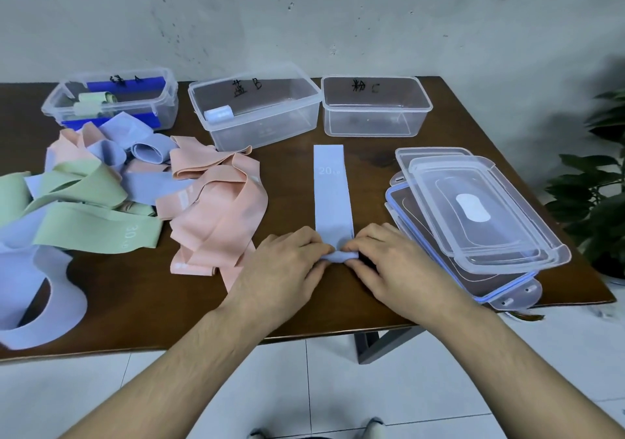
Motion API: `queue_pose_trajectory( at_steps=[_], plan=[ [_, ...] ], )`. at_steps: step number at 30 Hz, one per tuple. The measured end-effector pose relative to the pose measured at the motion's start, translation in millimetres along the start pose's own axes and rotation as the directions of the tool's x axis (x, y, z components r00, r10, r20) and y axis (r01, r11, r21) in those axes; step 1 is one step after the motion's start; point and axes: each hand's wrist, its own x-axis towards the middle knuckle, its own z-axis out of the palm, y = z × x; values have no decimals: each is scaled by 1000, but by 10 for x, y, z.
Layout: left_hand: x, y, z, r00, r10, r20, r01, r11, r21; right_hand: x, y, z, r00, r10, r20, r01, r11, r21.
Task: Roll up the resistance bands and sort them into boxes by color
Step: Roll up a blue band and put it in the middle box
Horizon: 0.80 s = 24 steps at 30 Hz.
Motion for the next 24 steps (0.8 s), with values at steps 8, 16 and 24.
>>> queue_pose_trajectory(
  at_steps=[8, 16, 24],
  plan=[
    [-235, 114, -3, 1000, 18, 13, -18, 1000, -21, -238, -79, 21, 1000, -17, -3, 17, 1000, 17],
    [-224, 136, -8, 999, -43, 16, 44, 999, -21, -272, -157, 14, 998, 34, -46, -31, 997, 67],
    [-167, 189, -52, 984, -174, 44, 176, 983, -51, -197, -150, -44, 998, 60, 18, -60, 998, 4]
  ],
)
